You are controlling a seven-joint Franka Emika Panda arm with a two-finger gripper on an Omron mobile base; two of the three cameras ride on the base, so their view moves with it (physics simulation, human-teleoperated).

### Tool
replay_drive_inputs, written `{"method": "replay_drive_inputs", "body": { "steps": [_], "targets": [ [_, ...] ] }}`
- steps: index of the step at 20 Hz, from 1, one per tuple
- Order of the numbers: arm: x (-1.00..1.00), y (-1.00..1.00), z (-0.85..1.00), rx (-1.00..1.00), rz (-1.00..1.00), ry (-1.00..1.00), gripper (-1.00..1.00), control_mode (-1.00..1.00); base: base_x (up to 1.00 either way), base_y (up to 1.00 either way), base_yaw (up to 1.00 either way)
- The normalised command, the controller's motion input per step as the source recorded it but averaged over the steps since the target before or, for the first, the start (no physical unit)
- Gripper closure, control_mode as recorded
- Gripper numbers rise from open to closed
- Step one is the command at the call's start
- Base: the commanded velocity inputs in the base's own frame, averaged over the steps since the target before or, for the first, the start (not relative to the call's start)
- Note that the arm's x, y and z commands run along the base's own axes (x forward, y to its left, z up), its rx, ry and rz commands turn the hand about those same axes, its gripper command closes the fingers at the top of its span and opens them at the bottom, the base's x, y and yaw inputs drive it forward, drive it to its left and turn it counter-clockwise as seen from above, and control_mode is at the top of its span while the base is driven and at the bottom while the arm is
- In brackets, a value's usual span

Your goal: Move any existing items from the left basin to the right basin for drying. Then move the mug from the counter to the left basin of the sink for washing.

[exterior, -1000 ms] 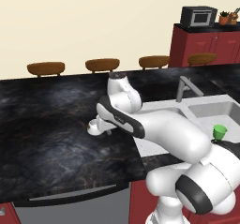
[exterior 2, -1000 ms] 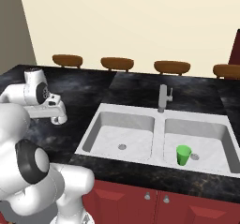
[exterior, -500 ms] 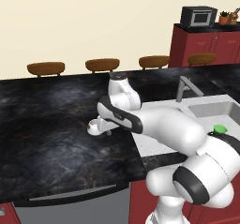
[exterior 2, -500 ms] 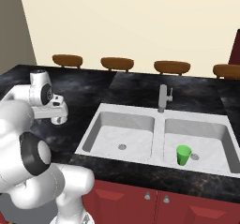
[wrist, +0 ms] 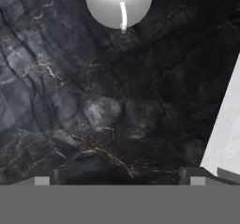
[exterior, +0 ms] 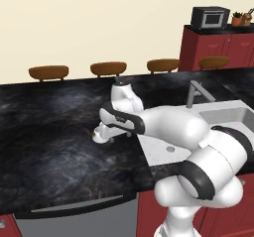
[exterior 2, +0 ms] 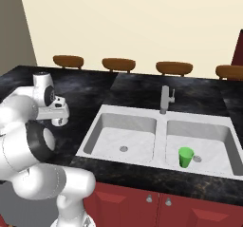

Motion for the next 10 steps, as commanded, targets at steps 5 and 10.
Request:
{"method": "replay_drive_inputs", "body": {
  "steps": [5,10],
  "targets": [
    [0.25,0.08,-0.15,0.00,0.00,0.00,-1.00,-1.00,0.00,0.00,0.00],
    [0.28,0.08,-0.20,0.00,0.00,0.00,-1.00,-1.00,0.00,0.00,0.00]
  ]
}}
